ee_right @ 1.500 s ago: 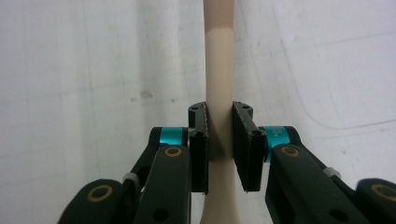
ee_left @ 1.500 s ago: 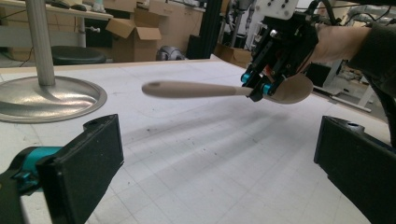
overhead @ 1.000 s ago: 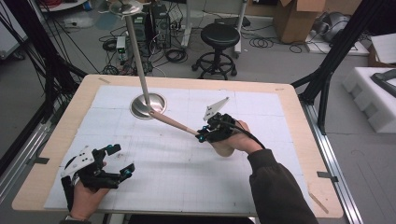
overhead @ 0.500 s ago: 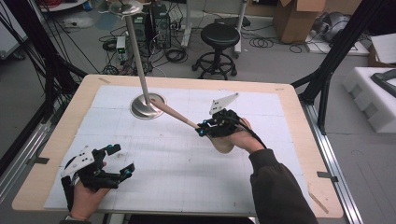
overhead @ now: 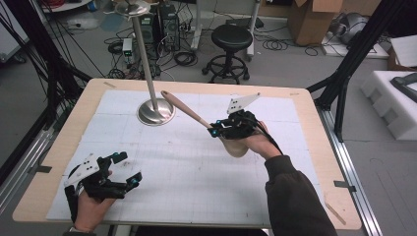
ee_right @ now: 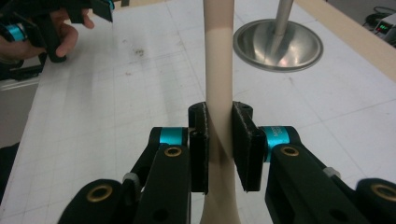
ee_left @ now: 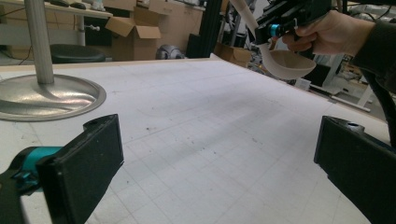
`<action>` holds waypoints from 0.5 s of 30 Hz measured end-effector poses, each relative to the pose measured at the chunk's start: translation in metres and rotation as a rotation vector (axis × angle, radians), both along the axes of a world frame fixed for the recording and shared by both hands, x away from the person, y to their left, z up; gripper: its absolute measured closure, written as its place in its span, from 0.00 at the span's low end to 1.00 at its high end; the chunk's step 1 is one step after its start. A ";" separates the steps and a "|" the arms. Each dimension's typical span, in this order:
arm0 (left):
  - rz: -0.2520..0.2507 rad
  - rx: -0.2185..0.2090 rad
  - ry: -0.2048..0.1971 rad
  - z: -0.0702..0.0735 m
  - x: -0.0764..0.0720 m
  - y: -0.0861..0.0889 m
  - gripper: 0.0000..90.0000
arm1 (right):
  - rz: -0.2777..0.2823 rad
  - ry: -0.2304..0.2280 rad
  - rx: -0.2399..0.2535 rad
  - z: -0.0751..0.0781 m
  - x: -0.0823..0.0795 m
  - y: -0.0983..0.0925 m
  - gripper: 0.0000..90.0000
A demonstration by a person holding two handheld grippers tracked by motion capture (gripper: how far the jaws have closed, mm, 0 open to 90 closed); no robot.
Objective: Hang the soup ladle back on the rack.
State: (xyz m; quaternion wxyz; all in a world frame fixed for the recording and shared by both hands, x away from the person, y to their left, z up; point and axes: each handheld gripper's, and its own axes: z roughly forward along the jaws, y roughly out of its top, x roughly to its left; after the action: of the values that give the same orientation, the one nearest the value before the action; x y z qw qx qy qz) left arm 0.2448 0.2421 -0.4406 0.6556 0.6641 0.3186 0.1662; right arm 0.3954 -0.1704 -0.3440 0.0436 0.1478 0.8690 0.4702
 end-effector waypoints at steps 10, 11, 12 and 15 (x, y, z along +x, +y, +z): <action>-0.007 -0.002 0.002 0.000 0.000 0.000 0.02 | 0.000 -0.024 0.014 0.020 0.003 0.000 0.87; -0.006 -0.004 0.001 0.000 0.000 0.000 0.02 | -0.004 -0.028 0.014 0.022 0.003 0.000 0.87; -0.006 -0.005 0.001 0.000 0.000 0.000 0.02 | -0.004 -0.034 0.015 0.027 0.005 0.000 0.87; -0.006 -0.001 -0.002 0.000 0.000 0.001 0.02 | -0.011 -0.036 0.016 0.032 0.006 0.001 0.87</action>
State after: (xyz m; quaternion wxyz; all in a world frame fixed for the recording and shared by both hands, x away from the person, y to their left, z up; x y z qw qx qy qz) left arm 0.2447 0.2427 -0.4403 0.6568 0.6646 0.3161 0.1644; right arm 0.4015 -0.1699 -0.3118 0.0605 0.1443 0.8635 0.4795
